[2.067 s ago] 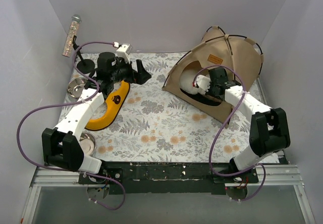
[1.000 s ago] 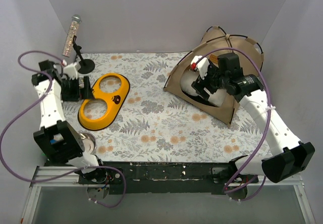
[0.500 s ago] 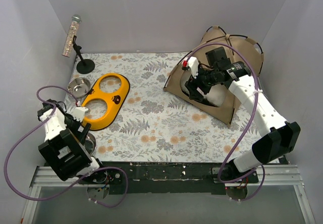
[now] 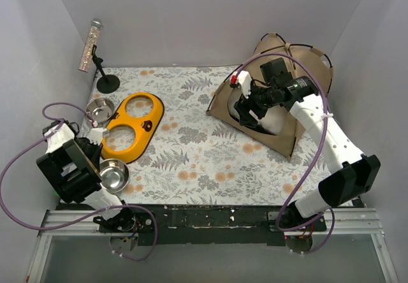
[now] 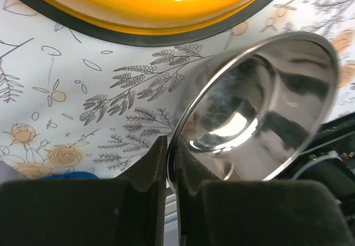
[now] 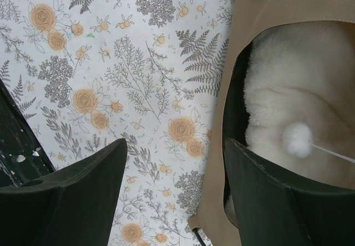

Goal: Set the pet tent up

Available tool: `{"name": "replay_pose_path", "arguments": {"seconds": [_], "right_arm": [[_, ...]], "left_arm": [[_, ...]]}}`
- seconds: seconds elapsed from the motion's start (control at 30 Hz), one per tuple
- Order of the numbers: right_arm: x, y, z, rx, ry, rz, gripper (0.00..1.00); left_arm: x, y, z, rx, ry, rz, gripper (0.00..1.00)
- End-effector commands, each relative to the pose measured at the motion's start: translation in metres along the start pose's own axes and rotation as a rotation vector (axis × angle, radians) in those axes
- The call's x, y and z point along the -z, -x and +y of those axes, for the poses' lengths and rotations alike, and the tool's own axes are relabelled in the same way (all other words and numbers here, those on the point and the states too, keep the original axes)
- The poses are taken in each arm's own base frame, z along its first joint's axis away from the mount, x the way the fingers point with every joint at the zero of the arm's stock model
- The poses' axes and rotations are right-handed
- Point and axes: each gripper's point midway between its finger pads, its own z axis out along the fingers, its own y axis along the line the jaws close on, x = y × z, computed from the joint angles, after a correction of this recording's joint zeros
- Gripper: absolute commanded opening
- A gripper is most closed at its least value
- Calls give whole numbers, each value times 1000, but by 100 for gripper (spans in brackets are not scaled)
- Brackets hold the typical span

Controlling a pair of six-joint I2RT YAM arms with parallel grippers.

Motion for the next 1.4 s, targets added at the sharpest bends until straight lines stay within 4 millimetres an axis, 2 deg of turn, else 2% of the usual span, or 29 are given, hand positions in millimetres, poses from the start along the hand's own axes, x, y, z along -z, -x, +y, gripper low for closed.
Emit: {"name": "replay_pose_path", "arguments": {"seconds": [0.0,0.1,0.17,0.2,0.3,0.47,0.63,0.73,0.77,0.8,0.87,0.9,0.93,0.97,1.1,1.17,1.27,1.37], "right_arm": [[4,8,3,-6,-2,-30,78],[3,6,7,-23,10,-36,77],[1,4,8,-35,11,-40,77],[0,3,9,-38,13,-41,77],[-1,2,10,-55,8,-49,77],[-1,0,11,-67,1,-63,77],[-2,-4,12,-64,-1,-58,77],[-2,-3,12,-64,1,-60,77],[-3,-2,12,-62,2,-61,77],[-2,-1,12,-61,-1,-63,77],[-1,-1,10,-57,-8,-62,77],[0,0,9,-52,-13,-62,77],[0,0,9,-52,-15,-63,77],[0,1,8,-51,-17,-63,77],[2,2,9,-53,-17,-70,77],[2,2,9,-51,-19,-69,77],[0,1,9,-52,-13,-65,77],[-1,1,10,-55,-8,-68,77]], "left_arm": [[48,26,-22,52,-77,-101,0],[91,62,-12,123,-33,-221,0],[112,84,-2,135,1,-296,0],[115,94,1,158,1,-309,0],[111,115,13,354,-63,-320,0],[90,141,27,626,-132,-369,0],[66,154,25,752,-114,-382,0],[46,152,27,787,-94,-361,0],[39,150,26,789,-103,-346,3],[34,147,26,800,-96,-323,14],[29,137,31,811,-51,-287,48],[31,135,35,808,-20,-289,69],[38,135,37,798,-2,-309,88],[47,138,39,783,9,-340,98],[97,166,37,566,18,-496,98],[114,176,39,396,47,-556,98],[112,183,42,139,59,-565,96],[87,173,44,-131,76,-539,93]]}}
